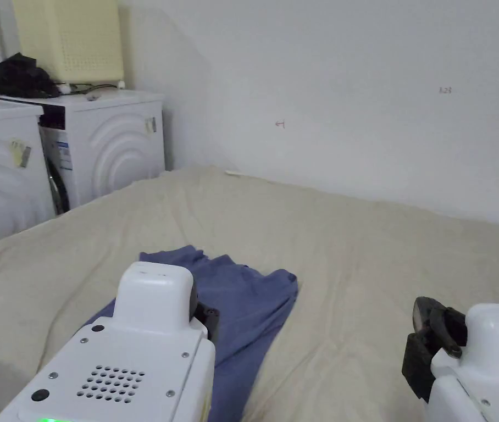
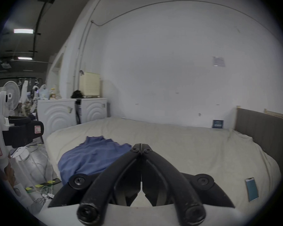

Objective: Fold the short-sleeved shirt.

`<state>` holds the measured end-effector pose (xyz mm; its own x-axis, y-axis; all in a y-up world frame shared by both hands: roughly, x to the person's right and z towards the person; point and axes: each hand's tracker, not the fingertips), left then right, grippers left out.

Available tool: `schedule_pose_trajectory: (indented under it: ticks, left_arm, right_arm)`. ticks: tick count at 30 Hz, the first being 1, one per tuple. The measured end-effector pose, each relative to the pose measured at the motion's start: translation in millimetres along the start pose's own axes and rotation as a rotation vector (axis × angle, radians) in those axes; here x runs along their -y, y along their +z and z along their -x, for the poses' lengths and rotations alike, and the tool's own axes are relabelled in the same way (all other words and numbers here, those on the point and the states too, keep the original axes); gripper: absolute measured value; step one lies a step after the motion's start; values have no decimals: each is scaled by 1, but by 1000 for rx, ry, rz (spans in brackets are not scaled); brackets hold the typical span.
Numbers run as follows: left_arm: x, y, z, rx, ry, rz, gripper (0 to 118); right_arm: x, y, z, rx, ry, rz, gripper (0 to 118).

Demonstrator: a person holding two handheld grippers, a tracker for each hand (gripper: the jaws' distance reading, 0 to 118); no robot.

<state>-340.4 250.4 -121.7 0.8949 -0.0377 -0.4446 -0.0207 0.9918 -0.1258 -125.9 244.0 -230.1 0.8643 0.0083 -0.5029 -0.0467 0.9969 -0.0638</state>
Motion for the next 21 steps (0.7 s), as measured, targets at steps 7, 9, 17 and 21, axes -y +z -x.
schedule_pose_trajectory:
  ticks: [7,9,17,21]
  left_arm:
    - [7,4,43,-126,48,37,0]
    - [9,-1,47,-139,54,56,0]
    - [36,-45,48,-116,63,180,0]
    - [68,-91,50,-73,98,318,0]
  right_arm:
    - [7,-27,37,-128,6,32,0]
    - [10,-32,41,-143,7,41,0]
    - [26,-61,42,-147,0,120,0]
    - [35,-79,49,-130,-4,181,0]
